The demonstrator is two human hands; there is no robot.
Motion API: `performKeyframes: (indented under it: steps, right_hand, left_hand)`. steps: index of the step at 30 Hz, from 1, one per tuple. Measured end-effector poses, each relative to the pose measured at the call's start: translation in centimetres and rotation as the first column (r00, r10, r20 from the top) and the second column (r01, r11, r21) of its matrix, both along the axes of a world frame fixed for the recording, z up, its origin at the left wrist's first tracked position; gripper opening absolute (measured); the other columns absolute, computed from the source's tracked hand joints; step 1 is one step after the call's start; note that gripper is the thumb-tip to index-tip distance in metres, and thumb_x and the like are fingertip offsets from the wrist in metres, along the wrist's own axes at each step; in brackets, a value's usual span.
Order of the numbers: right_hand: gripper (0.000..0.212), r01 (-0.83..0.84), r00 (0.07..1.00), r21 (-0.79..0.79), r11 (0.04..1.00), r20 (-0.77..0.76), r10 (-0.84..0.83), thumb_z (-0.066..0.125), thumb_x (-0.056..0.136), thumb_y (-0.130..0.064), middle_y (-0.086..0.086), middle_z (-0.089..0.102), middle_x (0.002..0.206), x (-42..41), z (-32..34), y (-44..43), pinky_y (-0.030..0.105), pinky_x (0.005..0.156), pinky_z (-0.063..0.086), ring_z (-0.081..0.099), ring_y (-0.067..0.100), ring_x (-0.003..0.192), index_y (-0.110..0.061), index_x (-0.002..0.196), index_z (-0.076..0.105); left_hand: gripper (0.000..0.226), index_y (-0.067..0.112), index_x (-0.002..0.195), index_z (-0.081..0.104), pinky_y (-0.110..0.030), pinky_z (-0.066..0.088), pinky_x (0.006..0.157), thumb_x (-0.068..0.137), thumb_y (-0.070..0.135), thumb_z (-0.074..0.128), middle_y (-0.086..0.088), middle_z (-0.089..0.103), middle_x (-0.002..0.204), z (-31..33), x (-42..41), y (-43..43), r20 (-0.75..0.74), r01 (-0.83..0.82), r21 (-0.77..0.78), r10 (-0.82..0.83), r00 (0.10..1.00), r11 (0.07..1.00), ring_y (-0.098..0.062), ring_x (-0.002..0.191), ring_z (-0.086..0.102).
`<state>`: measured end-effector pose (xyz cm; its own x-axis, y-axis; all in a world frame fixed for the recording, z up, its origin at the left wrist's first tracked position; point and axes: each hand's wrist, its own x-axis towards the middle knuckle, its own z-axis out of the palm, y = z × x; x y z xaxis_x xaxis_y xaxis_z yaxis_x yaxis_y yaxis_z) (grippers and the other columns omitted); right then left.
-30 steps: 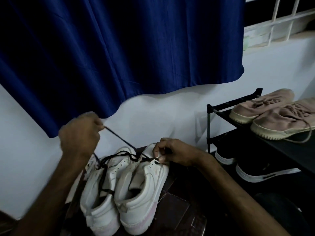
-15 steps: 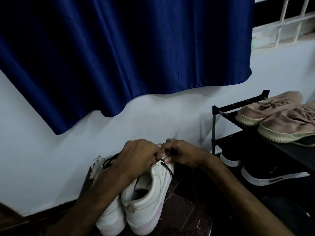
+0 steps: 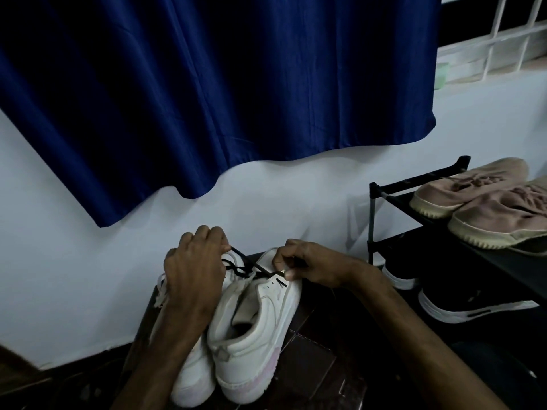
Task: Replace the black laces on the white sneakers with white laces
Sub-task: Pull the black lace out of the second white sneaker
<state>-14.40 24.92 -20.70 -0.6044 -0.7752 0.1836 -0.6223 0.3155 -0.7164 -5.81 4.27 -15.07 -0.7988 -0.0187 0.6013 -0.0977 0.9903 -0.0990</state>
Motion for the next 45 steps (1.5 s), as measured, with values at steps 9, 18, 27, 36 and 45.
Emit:
performKeyframes:
  steps: [9, 18, 27, 36, 45]
  right_hand:
    - [0.030, -0.012, 1.000, -0.015, 1.000, -0.018, 0.012, 0.064, 0.088, -0.006, 0.012, 0.050, 0.095, 0.0, -0.2, 0.1, 0.027, 0.083, 0.042, 0.054, 0.024, 0.088, -0.035, 0.087, 0.055]
    - [0.036, -0.017, 1.000, -0.039, 0.999, -0.024, 0.016, 0.066, 0.087, -0.007, -0.007, 0.042, 0.084, -0.3, -0.8, 0.1, 0.017, 0.075, 0.038, 0.048, 0.013, 0.081, -0.040, 0.087, 0.051]
    - [0.044, -0.034, 0.999, 0.000, 0.999, 0.011, 0.034, 0.060, 0.086, 0.000, 0.013, 0.048, 0.096, 0.2, 0.1, -0.3, 0.035, 0.089, 0.042, 0.052, 0.027, 0.092, -0.042, 0.082, 0.049]
    - [0.031, -0.107, 0.978, -0.010, 0.994, 0.176, 0.107, 0.072, 0.086, -0.027, -0.001, 0.054, 0.116, 0.2, -0.1, 1.8, 0.024, 0.105, 0.037, 0.049, 0.010, 0.116, -0.029, 0.116, 0.065]
    - [0.032, 0.011, 0.989, -0.182, 0.983, 0.147, 0.016, 0.080, 0.078, -0.017, 0.005, 0.059, 0.107, 1.2, -0.8, 1.6, 0.019, 0.097, 0.042, 0.056, 0.010, 0.105, -0.017, 0.109, 0.072]
  left_hand:
    - [0.029, 0.037, 0.115, 0.063, -0.030, 0.043, 0.073, 0.095, 0.017, 0.054, 0.016, 0.057, 0.115, 0.9, -0.3, 0.8, 0.323, 0.232, 0.114, -0.256, 0.911, 0.966, -0.013, 0.105, 0.050]
    - [0.016, 0.034, 0.099, 0.065, -0.026, 0.039, 0.076, 0.087, 0.025, 0.060, 0.011, 0.067, 0.101, 2.1, 0.1, 4.6, 0.508, 0.307, 0.080, -0.304, 0.806, 0.948, -0.010, 0.100, 0.057]
    - [0.021, 0.027, 0.104, 0.058, -0.030, 0.039, 0.074, 0.099, 0.017, 0.040, 0.004, 0.061, 0.107, -0.1, 1.9, 6.3, 0.428, 0.074, 0.002, -0.068, 0.901, 0.997, -0.018, 0.108, 0.047]
    - [0.020, 0.022, 0.098, 0.064, -0.034, 0.046, 0.088, 0.089, 0.014, 0.049, 0.001, 0.065, 0.107, 0.6, 1.3, 6.2, 0.510, 0.069, 0.102, -0.112, 0.853, 0.992, -0.022, 0.107, 0.057]
    - [0.024, 0.032, 0.092, 0.066, -0.029, 0.046, 0.081, 0.081, 0.010, 0.061, 0.012, 0.064, 0.099, -0.2, 2.3, 5.0, 0.401, 0.109, 0.285, -0.222, 0.889, 0.952, -0.011, 0.102, 0.057]
